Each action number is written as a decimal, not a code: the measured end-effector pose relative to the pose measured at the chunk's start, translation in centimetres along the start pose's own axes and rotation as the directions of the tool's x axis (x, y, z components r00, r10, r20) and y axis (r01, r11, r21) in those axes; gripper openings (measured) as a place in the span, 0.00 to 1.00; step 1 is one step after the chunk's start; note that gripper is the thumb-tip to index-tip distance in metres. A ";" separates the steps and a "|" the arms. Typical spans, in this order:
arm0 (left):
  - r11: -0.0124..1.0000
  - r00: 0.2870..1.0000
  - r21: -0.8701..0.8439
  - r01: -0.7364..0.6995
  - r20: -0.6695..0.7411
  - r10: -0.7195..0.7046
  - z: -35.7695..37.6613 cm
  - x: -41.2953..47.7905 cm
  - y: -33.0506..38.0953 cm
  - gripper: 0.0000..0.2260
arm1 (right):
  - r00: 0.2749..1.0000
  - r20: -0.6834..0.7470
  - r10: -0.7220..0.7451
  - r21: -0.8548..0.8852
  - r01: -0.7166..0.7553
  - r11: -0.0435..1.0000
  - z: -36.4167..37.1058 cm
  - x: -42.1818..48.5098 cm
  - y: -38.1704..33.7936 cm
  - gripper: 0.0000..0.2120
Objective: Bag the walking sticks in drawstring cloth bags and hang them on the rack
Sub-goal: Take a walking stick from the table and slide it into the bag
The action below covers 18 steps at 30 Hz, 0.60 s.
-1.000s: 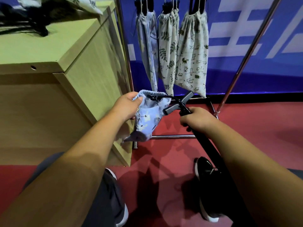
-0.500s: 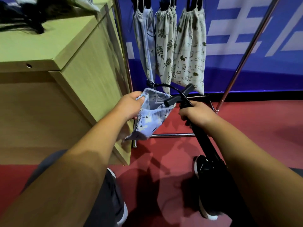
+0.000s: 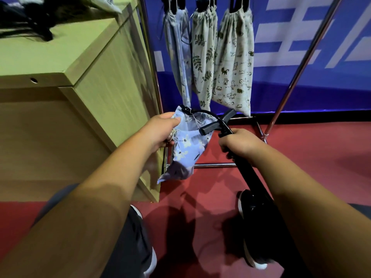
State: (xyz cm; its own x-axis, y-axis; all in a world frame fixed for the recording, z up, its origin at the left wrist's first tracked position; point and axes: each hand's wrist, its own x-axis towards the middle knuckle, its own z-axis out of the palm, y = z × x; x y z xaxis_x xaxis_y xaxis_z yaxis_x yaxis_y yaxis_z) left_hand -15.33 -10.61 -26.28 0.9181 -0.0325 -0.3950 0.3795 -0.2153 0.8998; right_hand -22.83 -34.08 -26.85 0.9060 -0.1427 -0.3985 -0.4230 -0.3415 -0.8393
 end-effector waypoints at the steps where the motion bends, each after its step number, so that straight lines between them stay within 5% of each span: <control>1: 1.000 1.000 -0.027 0.014 -0.018 -0.014 -0.1 0.0 0.1 0.13 | 1.000 0.004 0.012 -0.028 -0.011 1.000 0.0 0.2 0.2 0.06; 5: 0.995 0.998 -0.095 -0.006 -0.062 0.000 -0.3 -0.1 0.6 0.09 | 0.998 0.040 0.042 -0.204 -0.032 0.979 -0.1 0.6 0.7 0.03; 8: 0.994 0.993 0.047 -0.102 -0.048 0.104 -0.4 -0.1 0.3 0.08 | 0.993 0.112 0.042 -0.332 -0.003 0.943 0.0 0.4 0.9 0.03; 10: 0.955 0.979 0.216 -0.201 0.009 0.204 -0.5 0.1 -0.2 0.08 | 0.984 0.173 0.047 -0.364 0.019 0.931 0.2 0.0 0.8 0.01; 14: 0.870 0.956 0.397 -0.292 0.139 0.258 0.2 -0.6 -0.7 0.07 | 0.947 0.311 0.077 -0.398 0.057 0.916 0.8 -0.5 0.5 0.17; 18: 0.873 0.935 0.359 -0.330 0.252 0.250 0.9 -1.2 -0.6 0.08 | 0.923 0.368 0.110 -0.450 0.073 0.890 1.6 -0.7 0.6 0.07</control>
State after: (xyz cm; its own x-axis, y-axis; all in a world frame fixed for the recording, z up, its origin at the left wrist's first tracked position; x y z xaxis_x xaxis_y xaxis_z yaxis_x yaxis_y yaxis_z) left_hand -16.79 -11.36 -26.48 0.9245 -0.3299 -0.1911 -0.0128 -0.5278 0.8493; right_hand -23.79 -32.72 -27.70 0.7842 0.1725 -0.5960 -0.3027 -0.7322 -0.6102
